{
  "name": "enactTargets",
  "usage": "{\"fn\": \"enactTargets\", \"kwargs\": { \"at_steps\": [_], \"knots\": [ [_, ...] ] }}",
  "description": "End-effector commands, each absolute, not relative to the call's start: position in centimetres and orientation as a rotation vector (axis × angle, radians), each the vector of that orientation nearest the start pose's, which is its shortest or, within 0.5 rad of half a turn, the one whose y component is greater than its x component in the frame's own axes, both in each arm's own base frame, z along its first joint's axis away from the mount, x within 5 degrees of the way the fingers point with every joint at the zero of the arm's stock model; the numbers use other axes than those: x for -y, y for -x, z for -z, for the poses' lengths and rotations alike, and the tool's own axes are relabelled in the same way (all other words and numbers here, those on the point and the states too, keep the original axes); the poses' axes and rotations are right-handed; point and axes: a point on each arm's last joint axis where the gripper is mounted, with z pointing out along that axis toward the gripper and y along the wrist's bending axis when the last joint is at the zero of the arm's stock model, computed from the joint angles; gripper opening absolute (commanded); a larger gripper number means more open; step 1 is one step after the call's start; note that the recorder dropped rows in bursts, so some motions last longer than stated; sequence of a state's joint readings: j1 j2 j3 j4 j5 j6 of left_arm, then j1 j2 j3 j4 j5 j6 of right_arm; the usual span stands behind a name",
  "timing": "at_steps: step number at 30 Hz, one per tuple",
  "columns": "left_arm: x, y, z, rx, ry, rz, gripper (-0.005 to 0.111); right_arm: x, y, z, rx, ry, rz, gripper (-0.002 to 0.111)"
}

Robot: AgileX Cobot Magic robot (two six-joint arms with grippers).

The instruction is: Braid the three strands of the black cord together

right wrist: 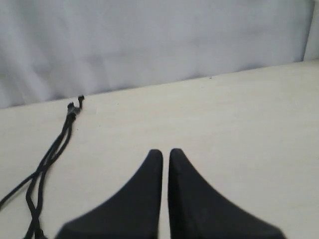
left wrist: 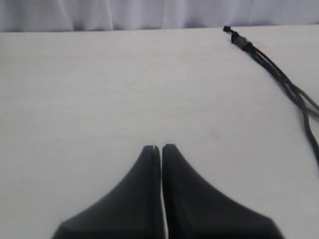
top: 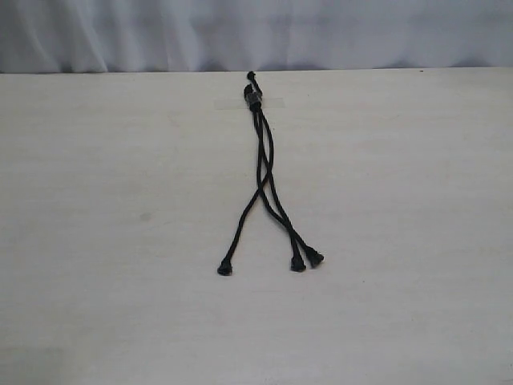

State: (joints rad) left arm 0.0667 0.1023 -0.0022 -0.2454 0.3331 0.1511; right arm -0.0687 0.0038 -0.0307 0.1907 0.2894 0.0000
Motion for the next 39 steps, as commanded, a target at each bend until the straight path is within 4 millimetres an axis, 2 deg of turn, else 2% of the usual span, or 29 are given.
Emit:
{"fn": "enactTargets", "kwargs": {
  "at_steps": [1,10,19,39],
  "knots": [
    [0.29,-5.77,-18.42,-1.821,0.092,0.086,0.002,-0.11,-5.41,-18.42,-1.797,-0.19,-0.123,0.004],
    [0.18,-5.7,-18.46,-1.813,0.079,0.056,0.002,-0.22,-5.31,-18.03,-1.841,-0.193,-0.136,0.004],
    [-0.52,-5.59,-18.53,-1.79,0.193,-0.036,0.002,-0.22,-5.31,-18.03,-1.841,-0.193,-0.136,0.004],
    [-0.53,-5.59,-18.53,-1.79,0.194,-0.037,0.002,-0.22,-5.31,-18.03,-1.841,-0.193,-0.136,0.004]
  ]
}}
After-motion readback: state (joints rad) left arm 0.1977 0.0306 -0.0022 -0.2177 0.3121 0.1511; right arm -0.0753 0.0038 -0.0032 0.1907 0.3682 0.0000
